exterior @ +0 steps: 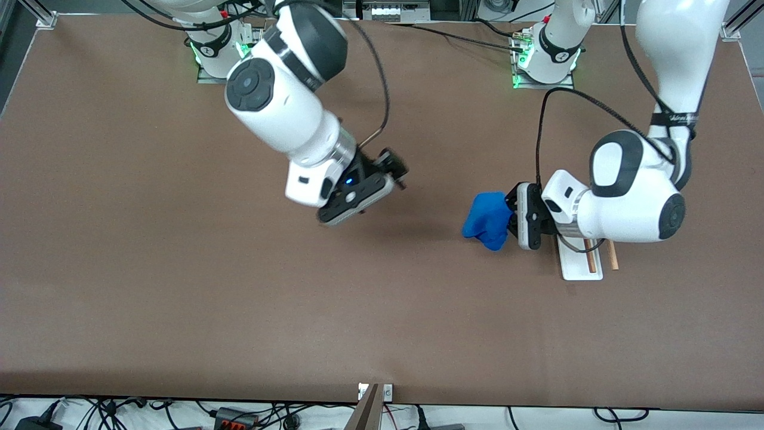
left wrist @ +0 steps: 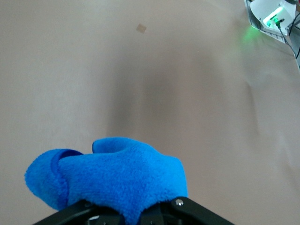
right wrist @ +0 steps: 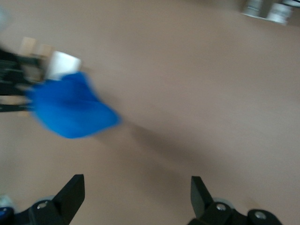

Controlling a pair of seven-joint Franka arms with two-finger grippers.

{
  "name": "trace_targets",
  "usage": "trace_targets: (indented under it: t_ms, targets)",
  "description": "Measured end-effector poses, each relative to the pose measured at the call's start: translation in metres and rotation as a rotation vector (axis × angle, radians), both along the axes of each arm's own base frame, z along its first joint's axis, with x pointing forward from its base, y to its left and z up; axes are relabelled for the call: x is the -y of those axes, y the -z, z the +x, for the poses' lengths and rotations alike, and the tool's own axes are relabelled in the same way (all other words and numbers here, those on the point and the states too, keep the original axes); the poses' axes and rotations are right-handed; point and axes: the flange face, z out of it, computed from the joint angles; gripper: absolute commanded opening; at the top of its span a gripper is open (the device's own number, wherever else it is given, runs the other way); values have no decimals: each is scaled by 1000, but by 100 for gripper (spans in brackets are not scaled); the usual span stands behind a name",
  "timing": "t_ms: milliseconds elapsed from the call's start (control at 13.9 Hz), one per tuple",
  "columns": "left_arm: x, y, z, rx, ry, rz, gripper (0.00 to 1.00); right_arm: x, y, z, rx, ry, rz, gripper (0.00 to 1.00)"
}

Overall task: Pass towel and hang on rack
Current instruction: 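Release the towel from the right gripper while the left gripper carries it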

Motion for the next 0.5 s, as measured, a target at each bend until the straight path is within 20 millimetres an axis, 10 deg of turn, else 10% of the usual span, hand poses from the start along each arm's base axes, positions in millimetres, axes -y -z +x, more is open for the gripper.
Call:
trace_targets:
  t_ms: [503]
  targets:
    - [-77,-10,4,-111,-223,167,0,137,46,52,-160,194,-276,100]
